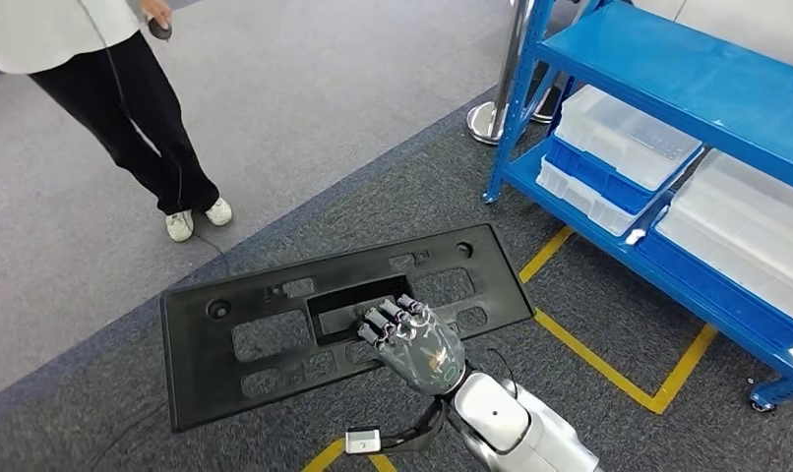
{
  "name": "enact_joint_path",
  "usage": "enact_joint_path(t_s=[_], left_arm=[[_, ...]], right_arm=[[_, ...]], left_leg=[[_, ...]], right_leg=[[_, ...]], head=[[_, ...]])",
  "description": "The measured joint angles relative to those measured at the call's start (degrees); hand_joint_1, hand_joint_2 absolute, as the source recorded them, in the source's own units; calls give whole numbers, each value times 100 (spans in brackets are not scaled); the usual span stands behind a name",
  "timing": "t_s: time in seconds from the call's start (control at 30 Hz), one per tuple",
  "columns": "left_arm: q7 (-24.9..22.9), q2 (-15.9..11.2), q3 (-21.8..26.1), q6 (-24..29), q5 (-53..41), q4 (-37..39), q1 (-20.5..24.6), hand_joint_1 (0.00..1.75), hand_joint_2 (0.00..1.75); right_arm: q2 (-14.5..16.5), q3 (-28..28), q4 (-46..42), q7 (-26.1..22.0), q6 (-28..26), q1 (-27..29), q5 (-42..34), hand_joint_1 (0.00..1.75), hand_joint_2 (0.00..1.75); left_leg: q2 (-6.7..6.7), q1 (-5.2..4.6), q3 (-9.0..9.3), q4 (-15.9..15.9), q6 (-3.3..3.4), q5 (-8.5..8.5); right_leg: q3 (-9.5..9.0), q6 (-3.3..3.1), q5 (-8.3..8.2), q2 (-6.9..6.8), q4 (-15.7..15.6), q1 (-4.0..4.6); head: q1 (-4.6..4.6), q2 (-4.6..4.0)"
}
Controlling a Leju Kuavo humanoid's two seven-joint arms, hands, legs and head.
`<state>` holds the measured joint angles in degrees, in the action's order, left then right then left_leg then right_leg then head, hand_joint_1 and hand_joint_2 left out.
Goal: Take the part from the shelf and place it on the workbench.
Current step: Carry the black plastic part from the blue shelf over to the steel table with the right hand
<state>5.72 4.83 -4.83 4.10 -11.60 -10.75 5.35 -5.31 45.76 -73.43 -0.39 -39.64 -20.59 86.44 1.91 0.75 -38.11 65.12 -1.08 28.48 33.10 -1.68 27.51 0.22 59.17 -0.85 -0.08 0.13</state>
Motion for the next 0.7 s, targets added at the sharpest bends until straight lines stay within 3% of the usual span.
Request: enact_joint_path(t_s=[0.07,0.1,0.13,0.2,0.27,0.3,0.37,0.4,0.47,0.53,0.6,0.63,0.67,0.7], left_arm=[[8,21,0,-19,-37,0,25,0,175],[13,29,0,-27,-50,0,28,0,175],[16,34,0,-32,-56,0,27,0,175],[29,35,0,-37,-57,0,31,0,175],[28,35,0,-36,-57,-1,57,0,175],[11,35,0,-35,-57,-1,70,0,175],[-34,34,2,-32,-57,-1,61,0,175],[-49,33,3,-27,-56,0,41,0,175],[-53,28,5,-15,-47,-1,12,0,175],[-41,25,11,-12,-33,-1,18,0,175],[-23,25,25,-19,-22,-1,24,0,175],[-16,24,32,-26,-19,0,20,0,175],[-13,25,36,-32,-18,0,15,0,175],[-10,26,39,-39,-17,-1,14,0,175]], right_arm=[[-20,1,17,-1,1,-12,0,175,175],[-28,1,28,-2,1,-21,-5,175,175],[-33,1,36,-2,1,-36,-16,175,175],[-35,1,41,-2,1,-82,-32,175,175],[-37,1,39,-1,1,-128,-40,175,175],[-38,1,38,2,1,-141,-40,175,175],[-35,1,36,5,1,-155,-33,175,175],[-34,1,37,7,0,-165,-27,175,175],[-37,1,37,7,-2,-191,-15,175,175],[-56,1,44,10,-5,-196,-9,175,175],[-83,1,61,14,-6,-184,-25,175,175],[-93,1,66,13,-6,-182,-42,175,175],[-97,1,69,8,-6,-186,-61,175,175],[-98,1,69,-1,-6,-192,-75,175,175]], left_leg=[[-114,5,-328,687,-16,283],[-136,5,-409,862,-15,314],[-153,3,-376,814,-4,237],[-277,-22,-13,149,62,-90],[-467,-81,331,-503,147,-280],[-513,-108,395,-647,178,-295],[-417,-126,392,-698,222,-314],[-355,-110,404,-735,246,-338],[-245,-68,437,-810,302,-394],[-132,-53,430,-828,333,-424],[13,-53,411,-813,339,-430],[90,-51,405,-799,337,-429],[168,-48,402,-779,329,-424],[243,-42,401,-750,314,-415]], right_leg=[[5,-26,9,-163,2,32],[6,-32,14,-239,4,48],[5,-35,19,-307,5,61],[-10,-33,30,-431,6,87],[-24,-13,42,-544,4,117],[-27,7,46,-594,2,125],[-45,63,48,-697,-16,127],[-57,98,66,-667,-6,119],[17,158,235,-417,205,96],[318,193,592,-127,856,66],[640,214,808,-49,1501,50],[684,221,751,-37,1559,41],[612,224,581,-18,1379,29],[442,226,349,37,1005,10]], head=[[-2,0],[-2,0],[-2,0],[-2,0],[-1,0],[1,0],[1,0],[2,0],[4,0],[6,0],[7,0],[7,0],[6,0],[6,0]])
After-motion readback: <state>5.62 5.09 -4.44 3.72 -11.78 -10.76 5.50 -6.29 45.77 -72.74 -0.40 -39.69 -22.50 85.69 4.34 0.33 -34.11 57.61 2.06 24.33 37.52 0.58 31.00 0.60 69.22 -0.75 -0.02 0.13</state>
